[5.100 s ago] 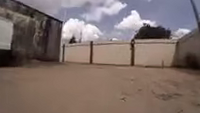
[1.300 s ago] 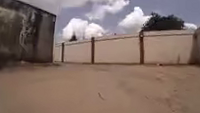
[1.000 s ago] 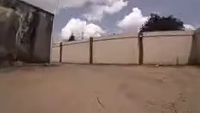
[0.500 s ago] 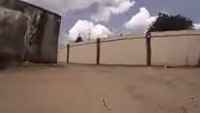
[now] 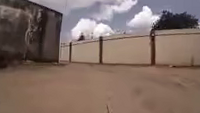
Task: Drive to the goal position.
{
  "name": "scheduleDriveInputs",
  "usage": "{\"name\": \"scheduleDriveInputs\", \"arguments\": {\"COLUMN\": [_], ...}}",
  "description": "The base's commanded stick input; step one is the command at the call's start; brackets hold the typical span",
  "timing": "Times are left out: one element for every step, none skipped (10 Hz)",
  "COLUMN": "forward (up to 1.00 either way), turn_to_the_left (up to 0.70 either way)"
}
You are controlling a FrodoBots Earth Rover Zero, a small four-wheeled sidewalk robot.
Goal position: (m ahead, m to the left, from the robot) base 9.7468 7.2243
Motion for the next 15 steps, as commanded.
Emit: {"name": "scheduleDriveInputs", "arguments": {"forward": [0.60, 0.60, 0.60, 0.60, 0.60, 0.60, 0.60, 0.60, 0.60, 0.60, 0.60, 0.60, 0.60, 0.60, 0.60], "turn_to_the_left": [0.00, 0.00, 0.00, 0.00, 0.00, 0.00, 0.00, 0.00, 0.00, 0.00, 0.00, 0.00, 0.00, 0.00, 0.00]}}
